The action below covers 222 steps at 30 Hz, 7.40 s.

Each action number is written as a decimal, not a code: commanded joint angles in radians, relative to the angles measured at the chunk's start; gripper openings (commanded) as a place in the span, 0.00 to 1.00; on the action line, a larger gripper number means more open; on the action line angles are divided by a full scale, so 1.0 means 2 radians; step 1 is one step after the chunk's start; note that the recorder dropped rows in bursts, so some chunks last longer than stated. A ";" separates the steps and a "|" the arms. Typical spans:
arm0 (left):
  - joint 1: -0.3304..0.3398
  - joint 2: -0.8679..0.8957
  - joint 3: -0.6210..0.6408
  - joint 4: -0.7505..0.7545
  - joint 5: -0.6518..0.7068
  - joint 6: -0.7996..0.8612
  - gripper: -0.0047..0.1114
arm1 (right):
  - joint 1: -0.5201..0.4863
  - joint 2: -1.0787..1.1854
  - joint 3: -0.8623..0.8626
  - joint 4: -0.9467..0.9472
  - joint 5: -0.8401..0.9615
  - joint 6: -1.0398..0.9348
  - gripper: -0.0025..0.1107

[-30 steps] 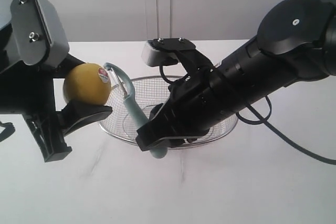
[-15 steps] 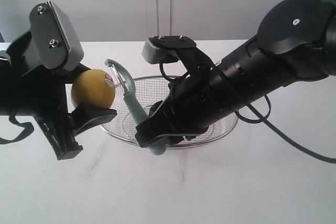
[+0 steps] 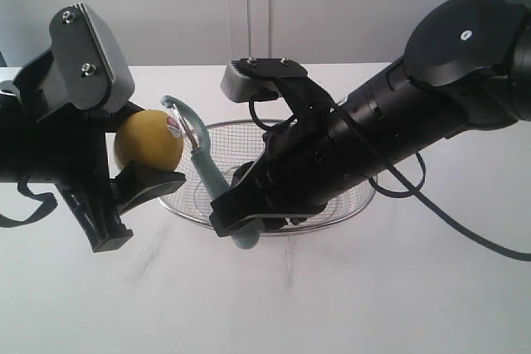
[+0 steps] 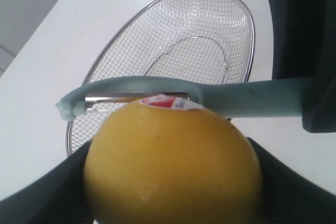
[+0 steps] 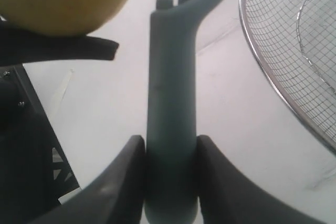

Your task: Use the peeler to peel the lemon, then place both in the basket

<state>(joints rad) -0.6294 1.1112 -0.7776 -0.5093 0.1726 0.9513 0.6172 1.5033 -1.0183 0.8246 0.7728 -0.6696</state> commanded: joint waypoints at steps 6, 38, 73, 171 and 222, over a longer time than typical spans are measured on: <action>0.000 -0.002 0.001 -0.010 -0.003 -0.006 0.04 | 0.000 -0.011 -0.004 0.004 -0.010 0.000 0.02; 0.000 -0.002 0.001 -0.010 0.002 -0.007 0.04 | 0.000 -0.131 -0.004 -0.109 -0.039 0.075 0.02; 0.000 -0.002 0.001 -0.010 0.002 -0.008 0.04 | 0.036 -0.002 -0.002 -0.071 -0.028 0.063 0.02; 0.000 -0.002 0.001 -0.010 0.006 -0.008 0.04 | 0.055 -0.034 -0.003 -0.129 -0.062 0.110 0.02; 0.000 -0.002 0.001 -0.011 0.006 -0.008 0.04 | 0.055 -0.210 -0.003 -0.284 -0.066 0.214 0.02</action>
<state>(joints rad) -0.6294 1.1112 -0.7776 -0.5093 0.1784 0.9435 0.7261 1.0605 -1.0183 0.3006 0.6609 -0.2754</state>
